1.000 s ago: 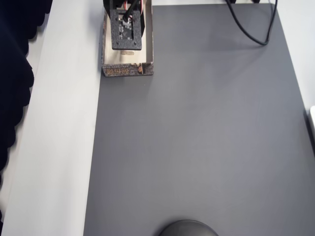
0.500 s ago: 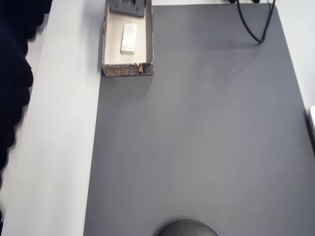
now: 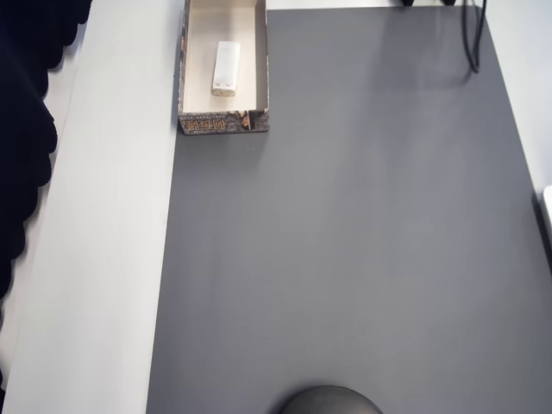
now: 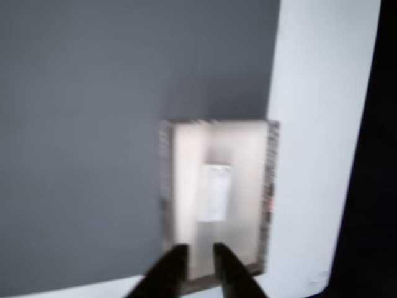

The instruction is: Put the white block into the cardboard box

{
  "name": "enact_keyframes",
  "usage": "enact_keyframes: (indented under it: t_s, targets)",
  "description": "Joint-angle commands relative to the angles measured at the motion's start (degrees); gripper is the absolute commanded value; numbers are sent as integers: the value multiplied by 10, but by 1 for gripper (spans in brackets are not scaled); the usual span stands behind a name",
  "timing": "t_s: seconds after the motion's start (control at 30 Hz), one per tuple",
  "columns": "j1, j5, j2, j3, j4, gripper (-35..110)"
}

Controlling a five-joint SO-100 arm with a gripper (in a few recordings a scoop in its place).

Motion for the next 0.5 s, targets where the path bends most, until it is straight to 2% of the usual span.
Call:
enact_keyframes:
  t_s: [0.0, 0.23, 0.47]
  targets:
    - [-64, -56, 130, 66, 3, -2]
    - [-155, -197, 232, 168, -18, -2]
    - [-264, -253, 294, 229, -1, -2]
